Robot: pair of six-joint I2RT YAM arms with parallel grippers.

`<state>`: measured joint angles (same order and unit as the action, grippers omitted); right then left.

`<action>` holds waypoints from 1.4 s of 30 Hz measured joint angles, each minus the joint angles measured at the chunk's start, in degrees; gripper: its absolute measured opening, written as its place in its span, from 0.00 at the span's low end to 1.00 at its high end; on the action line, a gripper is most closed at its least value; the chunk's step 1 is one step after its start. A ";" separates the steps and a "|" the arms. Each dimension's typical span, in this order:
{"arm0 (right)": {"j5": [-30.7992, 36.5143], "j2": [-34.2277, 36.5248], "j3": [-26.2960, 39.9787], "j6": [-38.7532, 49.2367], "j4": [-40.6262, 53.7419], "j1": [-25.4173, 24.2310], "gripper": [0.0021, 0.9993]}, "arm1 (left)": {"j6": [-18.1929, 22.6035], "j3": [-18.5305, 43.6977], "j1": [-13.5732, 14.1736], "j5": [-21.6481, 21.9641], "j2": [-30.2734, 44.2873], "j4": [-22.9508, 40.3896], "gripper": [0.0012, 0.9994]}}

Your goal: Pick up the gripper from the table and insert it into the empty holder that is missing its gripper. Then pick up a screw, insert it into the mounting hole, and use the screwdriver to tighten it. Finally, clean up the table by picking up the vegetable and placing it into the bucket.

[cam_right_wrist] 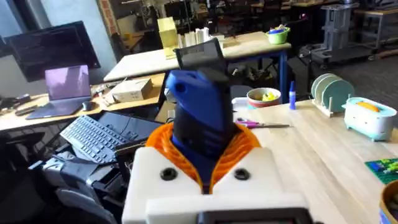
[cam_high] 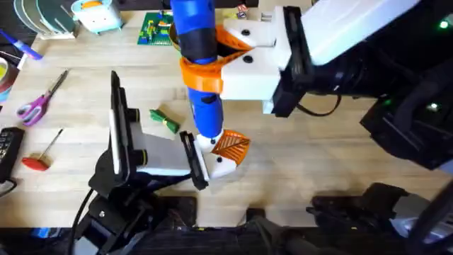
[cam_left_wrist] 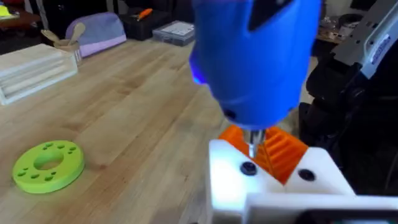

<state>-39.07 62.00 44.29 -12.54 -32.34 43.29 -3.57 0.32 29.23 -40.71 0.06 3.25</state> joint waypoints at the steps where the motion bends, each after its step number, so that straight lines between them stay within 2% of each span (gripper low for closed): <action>1: 0.02 0.00 0.00 -0.15 0.02 0.00 0.03 | 0.00 0.00 0.00 0.00 -0.01 0.00 0.01; 42: 1.76 1.49 0.00 -0.97 2.43 0.00 0.03 | -0.38 0.00 0.00 0.01 0.00 0.01 0.01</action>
<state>-37.31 63.48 44.29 -13.51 -29.91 43.29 -3.96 0.32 29.23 -40.70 0.07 3.26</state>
